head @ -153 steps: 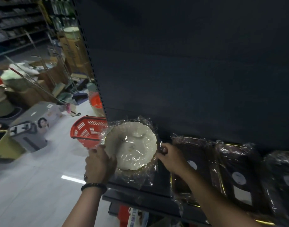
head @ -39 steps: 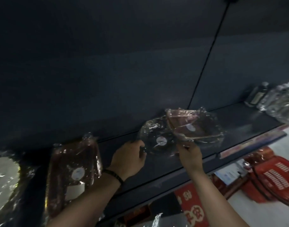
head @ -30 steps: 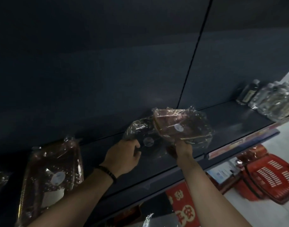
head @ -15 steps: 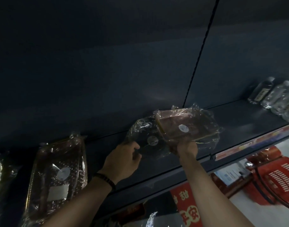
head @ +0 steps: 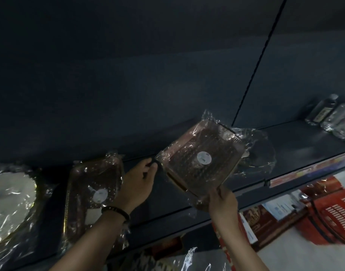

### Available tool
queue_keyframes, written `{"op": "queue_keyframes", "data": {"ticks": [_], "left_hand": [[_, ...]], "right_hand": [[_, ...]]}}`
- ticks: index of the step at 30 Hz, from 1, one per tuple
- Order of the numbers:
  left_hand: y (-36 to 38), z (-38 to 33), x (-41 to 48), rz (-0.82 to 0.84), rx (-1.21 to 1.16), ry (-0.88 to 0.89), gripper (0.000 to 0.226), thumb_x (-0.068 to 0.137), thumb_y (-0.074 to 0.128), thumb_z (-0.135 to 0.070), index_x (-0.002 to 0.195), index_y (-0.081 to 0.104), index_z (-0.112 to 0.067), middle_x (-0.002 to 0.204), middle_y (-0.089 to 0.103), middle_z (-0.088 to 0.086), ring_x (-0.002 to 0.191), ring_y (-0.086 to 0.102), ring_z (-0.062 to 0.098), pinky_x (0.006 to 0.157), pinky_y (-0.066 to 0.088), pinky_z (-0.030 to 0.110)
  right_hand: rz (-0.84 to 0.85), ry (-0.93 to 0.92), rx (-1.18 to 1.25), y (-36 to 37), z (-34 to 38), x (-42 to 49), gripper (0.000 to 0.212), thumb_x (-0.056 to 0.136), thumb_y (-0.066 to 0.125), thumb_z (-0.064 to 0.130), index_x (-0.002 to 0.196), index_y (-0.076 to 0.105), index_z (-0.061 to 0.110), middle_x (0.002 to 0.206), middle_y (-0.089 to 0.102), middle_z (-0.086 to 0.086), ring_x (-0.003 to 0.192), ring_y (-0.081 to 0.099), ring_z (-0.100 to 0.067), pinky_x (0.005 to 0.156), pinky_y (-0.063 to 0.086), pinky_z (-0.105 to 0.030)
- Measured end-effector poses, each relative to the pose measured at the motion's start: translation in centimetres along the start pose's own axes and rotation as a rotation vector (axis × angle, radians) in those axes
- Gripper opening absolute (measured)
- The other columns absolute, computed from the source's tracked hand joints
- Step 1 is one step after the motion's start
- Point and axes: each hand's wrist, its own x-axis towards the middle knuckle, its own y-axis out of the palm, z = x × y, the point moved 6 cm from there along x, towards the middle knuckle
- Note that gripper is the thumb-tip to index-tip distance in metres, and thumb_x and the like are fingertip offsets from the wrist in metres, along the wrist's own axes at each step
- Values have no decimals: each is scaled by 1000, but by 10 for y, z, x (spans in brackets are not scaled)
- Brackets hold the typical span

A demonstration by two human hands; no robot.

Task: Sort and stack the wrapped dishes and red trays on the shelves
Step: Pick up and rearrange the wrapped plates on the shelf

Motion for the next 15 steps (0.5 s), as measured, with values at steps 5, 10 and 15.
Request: {"op": "queue_keyframes", "data": {"ticks": [5,10,15], "left_hand": [[-30,32,-36,-31,-67,-12,29,110,44,-45,108,70,-32,96,76,-8,84,72,0,81,57,27],[-70,93,-68,-105,36,-27,26,106,59,-14,96,71,-35,87,75,-16,81,71,-4,78,60,28],[-111,152,-113,-176,-161,-200,9,98,69,-35,101,77,-31,86,80,-7,76,78,15,73,66,49]], "right_hand": [[114,-81,-86,35,3,-40,28,107,56,24,80,61,23,64,61,2,56,58,-4,51,38,-22],[299,-142,-143,81,19,-78,19,109,51,28,100,67,22,71,66,6,68,64,4,56,44,-18],[448,-202,-184,125,37,-106,30,109,51,16,87,66,31,68,68,3,61,63,3,55,45,-18]]}}
